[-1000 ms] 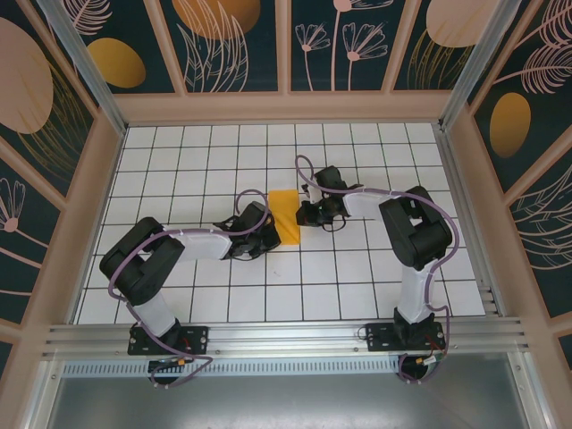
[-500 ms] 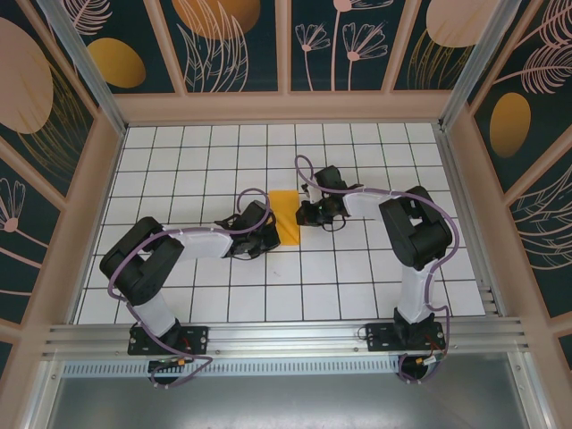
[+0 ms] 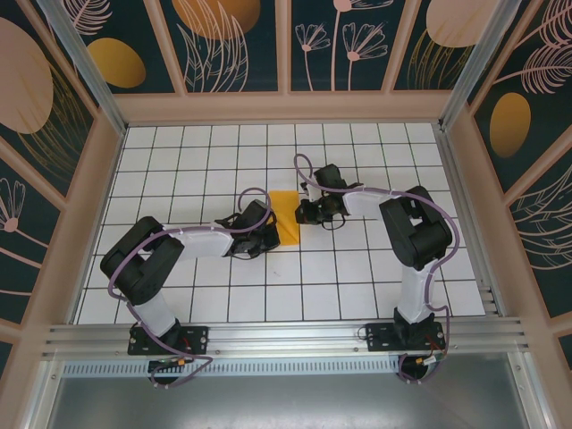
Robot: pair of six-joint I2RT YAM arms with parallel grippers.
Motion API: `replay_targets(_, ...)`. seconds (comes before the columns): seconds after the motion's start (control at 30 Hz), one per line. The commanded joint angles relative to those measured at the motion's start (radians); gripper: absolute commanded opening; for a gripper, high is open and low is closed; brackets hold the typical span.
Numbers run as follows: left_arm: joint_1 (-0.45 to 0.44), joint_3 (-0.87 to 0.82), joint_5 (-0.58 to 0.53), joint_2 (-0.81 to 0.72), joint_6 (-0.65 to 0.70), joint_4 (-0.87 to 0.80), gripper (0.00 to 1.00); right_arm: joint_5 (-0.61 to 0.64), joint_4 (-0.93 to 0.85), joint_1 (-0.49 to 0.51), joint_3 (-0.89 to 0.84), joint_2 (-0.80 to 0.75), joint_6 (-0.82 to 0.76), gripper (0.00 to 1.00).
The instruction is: Fold a paper plane with a square sheet of paper (pick it up from the middle)
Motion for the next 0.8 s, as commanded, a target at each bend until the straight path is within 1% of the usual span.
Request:
replay_targets(0.0, -0.004, 0.002, 0.001, 0.035, 0.021, -0.083, 0.03, -0.004, 0.016, -0.005, 0.029, 0.026, -0.019, 0.05)
replay_targets(0.47, -0.003, 0.011, -0.003, 0.03, 0.023, -0.083, 0.03, 0.04, -0.002, -0.012, 0.022, 0.048, -0.011, 0.05)
replay_targets(0.63, -0.003, 0.046, -0.024, -0.001, 0.035, -0.082, 0.09, 0.052, -0.013, -0.013, 0.018, 0.052, -0.009, 0.04)
replay_targets(0.77, -0.003, 0.096, -0.046, -0.086, 0.052, -0.041, 0.15, 0.06, -0.022, -0.014, 0.015, 0.06, -0.012, 0.04)
